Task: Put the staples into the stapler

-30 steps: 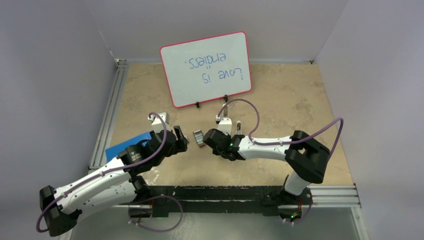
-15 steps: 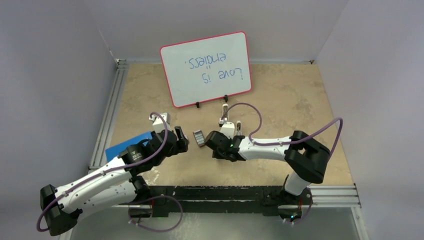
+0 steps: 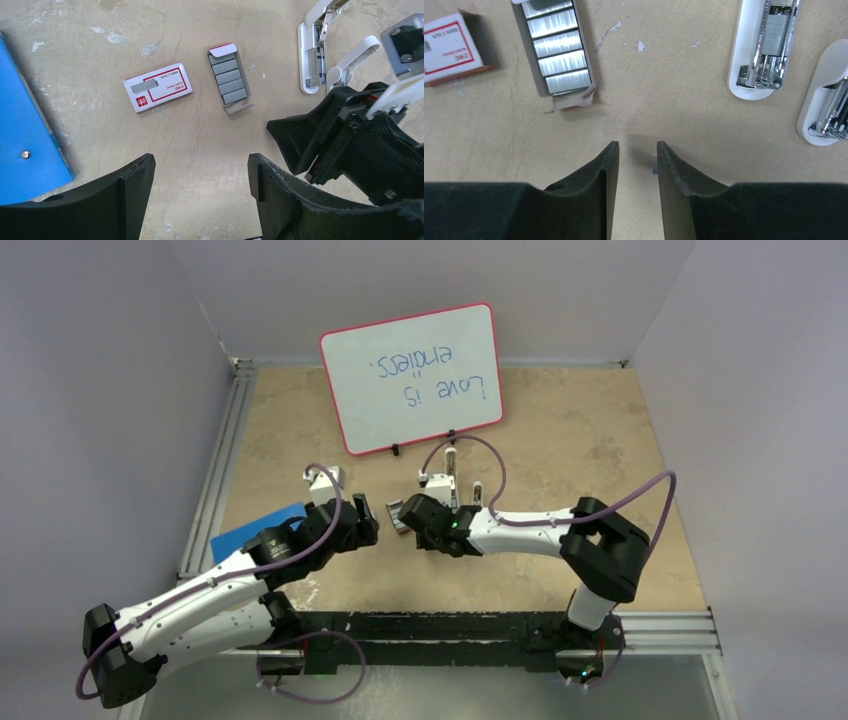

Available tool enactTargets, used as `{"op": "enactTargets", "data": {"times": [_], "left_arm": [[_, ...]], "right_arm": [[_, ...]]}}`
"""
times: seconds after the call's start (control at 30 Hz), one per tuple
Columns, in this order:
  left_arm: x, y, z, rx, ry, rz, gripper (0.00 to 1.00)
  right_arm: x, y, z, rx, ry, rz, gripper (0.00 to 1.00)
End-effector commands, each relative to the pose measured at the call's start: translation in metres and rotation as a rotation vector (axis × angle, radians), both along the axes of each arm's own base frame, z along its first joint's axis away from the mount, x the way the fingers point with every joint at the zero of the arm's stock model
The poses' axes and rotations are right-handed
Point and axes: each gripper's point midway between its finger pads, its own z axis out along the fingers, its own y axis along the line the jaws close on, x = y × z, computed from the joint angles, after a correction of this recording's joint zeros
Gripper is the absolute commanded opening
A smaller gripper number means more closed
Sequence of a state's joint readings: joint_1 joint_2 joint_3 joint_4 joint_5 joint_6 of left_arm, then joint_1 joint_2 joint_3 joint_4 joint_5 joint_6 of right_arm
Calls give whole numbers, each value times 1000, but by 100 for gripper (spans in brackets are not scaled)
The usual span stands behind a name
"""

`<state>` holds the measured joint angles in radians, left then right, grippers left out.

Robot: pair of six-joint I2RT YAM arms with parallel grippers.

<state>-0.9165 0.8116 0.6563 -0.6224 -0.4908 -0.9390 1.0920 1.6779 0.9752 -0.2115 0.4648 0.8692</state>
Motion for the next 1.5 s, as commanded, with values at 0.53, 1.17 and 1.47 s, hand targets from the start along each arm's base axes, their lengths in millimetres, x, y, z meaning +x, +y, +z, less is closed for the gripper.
{"op": "enactTargets", "data": {"times": [0.53,1.17,1.47], "left_arm": [[4,-8,13,-44,-21,-12,68],[2,-8,11,-46,-13,-14,68],[2,-8,10,-46,-11,-12,68]], "right_arm": [[-15,-18,-19,-65,73,21,34],[-20,-19,-15,-52,79,51,33],[-12,-13,-7,-110,23,212,34]]}}
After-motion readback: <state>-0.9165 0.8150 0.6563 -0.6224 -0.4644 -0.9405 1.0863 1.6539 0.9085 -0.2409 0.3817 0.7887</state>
